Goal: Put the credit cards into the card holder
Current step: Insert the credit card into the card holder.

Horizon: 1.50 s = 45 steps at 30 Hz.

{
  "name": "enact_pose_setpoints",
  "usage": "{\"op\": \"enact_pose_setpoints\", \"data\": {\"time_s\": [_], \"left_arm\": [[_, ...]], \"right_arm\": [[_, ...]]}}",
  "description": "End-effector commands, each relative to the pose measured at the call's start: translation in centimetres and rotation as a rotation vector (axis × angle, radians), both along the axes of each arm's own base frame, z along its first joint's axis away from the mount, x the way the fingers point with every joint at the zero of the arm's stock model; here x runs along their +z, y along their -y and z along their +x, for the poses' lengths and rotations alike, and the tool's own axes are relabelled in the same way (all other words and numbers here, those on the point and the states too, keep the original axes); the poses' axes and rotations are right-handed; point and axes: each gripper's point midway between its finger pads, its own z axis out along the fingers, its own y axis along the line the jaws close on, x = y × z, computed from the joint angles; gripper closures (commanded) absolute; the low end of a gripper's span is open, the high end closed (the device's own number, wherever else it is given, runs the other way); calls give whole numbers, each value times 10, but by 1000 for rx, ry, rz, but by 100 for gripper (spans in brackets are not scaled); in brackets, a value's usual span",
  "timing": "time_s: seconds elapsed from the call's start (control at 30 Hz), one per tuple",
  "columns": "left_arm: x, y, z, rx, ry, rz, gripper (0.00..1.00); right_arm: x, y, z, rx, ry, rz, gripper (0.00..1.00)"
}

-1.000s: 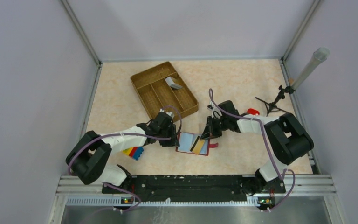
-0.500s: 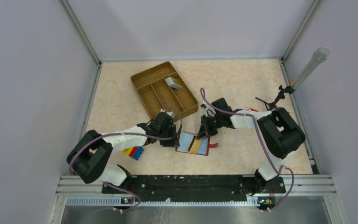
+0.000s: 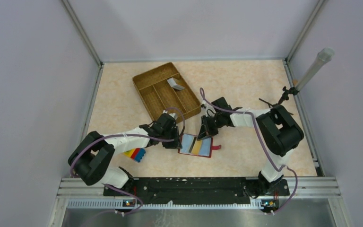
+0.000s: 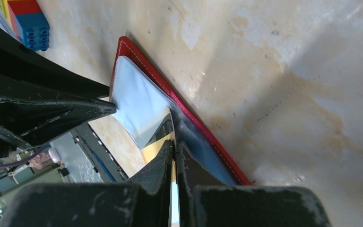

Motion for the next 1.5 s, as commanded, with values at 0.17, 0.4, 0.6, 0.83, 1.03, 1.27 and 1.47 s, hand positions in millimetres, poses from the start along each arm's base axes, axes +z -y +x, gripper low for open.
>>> {"op": "enact_pose_setpoints", "data": {"time_s": [0.17, 0.4, 0.6, 0.83, 1.03, 1.27, 1.47], "left_arm": [[-1, 3, 6, -20, 21, 12, 77], [-2, 5, 4, -13, 10, -6, 83], [-1, 9, 2, -3, 0, -39, 84], [3, 10, 4, -2, 14, -49, 83], [17, 15, 9, 2, 44, -80, 77], [37, 19, 22, 3, 109, -87, 56], [48, 32, 40, -7, 149, -103, 45]], "right_arm": [[-24, -3, 14, -10, 34, -85, 100], [-6, -4, 25, -30, 78, -92, 90], [13, 2, 31, -47, 128, -125, 67], [35, 18, 39, -91, 217, -185, 44], [63, 19, 39, -115, 304, -161, 38], [70, 39, 36, -300, 281, -256, 43], [63, 36, 18, -457, 170, -189, 48]]}}
